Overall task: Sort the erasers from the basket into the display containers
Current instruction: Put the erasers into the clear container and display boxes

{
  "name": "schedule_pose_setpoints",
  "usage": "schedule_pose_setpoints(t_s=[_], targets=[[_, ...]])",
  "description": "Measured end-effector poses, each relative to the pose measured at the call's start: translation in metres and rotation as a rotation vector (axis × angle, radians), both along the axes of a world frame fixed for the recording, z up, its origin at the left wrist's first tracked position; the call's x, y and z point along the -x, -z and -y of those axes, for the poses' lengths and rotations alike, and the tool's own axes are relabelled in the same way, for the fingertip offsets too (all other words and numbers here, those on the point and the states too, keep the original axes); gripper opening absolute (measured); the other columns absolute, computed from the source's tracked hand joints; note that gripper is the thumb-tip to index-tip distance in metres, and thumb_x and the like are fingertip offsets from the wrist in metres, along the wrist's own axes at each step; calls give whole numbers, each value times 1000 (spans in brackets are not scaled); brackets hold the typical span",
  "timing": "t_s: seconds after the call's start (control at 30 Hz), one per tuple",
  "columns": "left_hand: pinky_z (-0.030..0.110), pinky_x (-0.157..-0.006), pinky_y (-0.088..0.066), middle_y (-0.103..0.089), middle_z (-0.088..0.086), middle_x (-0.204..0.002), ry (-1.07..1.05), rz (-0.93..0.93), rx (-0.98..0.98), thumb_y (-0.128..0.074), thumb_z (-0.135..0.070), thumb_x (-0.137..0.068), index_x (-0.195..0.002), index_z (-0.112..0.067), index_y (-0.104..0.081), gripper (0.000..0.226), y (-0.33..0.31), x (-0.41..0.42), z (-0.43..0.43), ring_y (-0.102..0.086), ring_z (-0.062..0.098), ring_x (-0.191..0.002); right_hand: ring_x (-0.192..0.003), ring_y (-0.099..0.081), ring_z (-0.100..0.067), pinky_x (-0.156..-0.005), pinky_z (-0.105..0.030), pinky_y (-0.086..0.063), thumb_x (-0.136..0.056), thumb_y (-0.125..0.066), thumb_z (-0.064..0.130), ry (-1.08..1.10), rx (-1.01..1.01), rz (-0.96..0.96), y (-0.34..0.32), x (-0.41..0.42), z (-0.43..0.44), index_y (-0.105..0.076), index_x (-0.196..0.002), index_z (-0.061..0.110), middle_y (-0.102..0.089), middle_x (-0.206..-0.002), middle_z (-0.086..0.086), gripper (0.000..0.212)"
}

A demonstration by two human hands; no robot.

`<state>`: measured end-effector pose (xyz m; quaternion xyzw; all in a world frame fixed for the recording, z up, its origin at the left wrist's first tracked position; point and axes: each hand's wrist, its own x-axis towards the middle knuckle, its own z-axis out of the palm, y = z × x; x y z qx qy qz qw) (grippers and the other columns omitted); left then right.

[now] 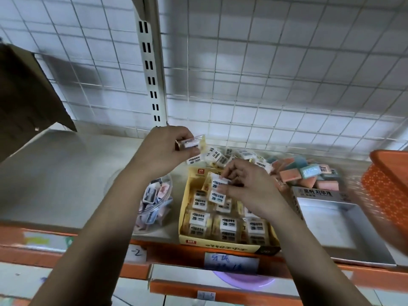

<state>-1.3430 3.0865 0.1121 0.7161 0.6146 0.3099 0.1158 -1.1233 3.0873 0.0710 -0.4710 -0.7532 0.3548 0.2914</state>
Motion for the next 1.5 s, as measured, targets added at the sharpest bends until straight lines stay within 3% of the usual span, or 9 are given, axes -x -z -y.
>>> schedule_pose_setpoints(t_s=[0.13,0.33,0.57,0.77,0.9,1.13,1.27,1.33,1.5], targets=[[16,-57,-32,-60,-12,-68,-36,104,-20,-76,-34,-81,-82,-25,-64,15,4,6,16,-52,0,-59,-80,-61,-5,-65,-9,-44,-78,-80,20,-71,-52,196,-3,21,-1,-59,-92,24,-62,-86,14,25],[17,-63,-40,-67,-9,-79,-81,158,-41,-77,-33,-80,-89,-22,-67,18,7,14,25,-61,7,-73,-91,-63,-15,-82,-33,-53,-82,-76,17,-168,-90,394,1,40,-5,-67,-103,15,-68,-100,1,24],[20,-69,-44,-68,-8,-80,-75,191,4,-78,-33,-78,-92,-21,-68,21,7,15,27,-62,6,-76,-96,-63,-23,-78,-36,-53,-89,-59,13,-125,-434,682,5,47,6,-69,-101,21,-68,-101,1,18],[26,-79,-48,-70,-9,-87,-31,271,45,-83,-33,-73,-92,-24,-70,24,1,3,23,-61,4,-79,-108,-56,-21,-82,-32,-49,-91,-61,26,-103,-481,669,7,39,9,-70,-110,26,-54,-117,1,22],[27,-76,-47,-70,-6,-89,2,232,55,-82,-33,-74,-94,-24,-69,25,-2,-11,17,-58,2,-74,-110,-54,-18,-94,-33,-46,-92,-63,26,-178,-407,524,6,12,8,-71,-113,28,-62,-113,2,23],[21,-68,-40,-62,-16,-93,132,85,191,-78,-33,-79,-99,-29,-67,24,11,-51,17,-56,-1,-77,-89,-65,-25,-82,-35,-52,-81,-71,1,305,-549,291,24,-54,2,-75,-97,10,-68,-95,-8,19],[21,-73,-47,-63,-12,-101,168,46,257,-76,-28,-82,-104,-21,-71,24,22,-66,13,-58,7,-87,-74,-67,-23,-65,-40,-57,-85,-69,4,317,-555,262,34,-64,8,-74,-88,4,-71,-86,-10,6],[11,-69,-38,-60,-14,-93,189,-6,273,-77,-25,-81,-104,-20,-72,25,26,-70,13,-57,5,-86,-73,-67,-22,-65,-39,-57,-85,-69,3,327,-552,257,37,-63,7,-74,-86,4,-71,-85,-8,5],[12,-63,-35,-56,-16,-79,178,-90,313,-81,-23,-76,-92,-20,-71,19,37,-73,13,-58,4,-82,-77,-68,-20,-68,-36,-58,-86,-68,2,332,-553,235,39,-62,8,-75,-89,5,-72,-89,-7,8]])
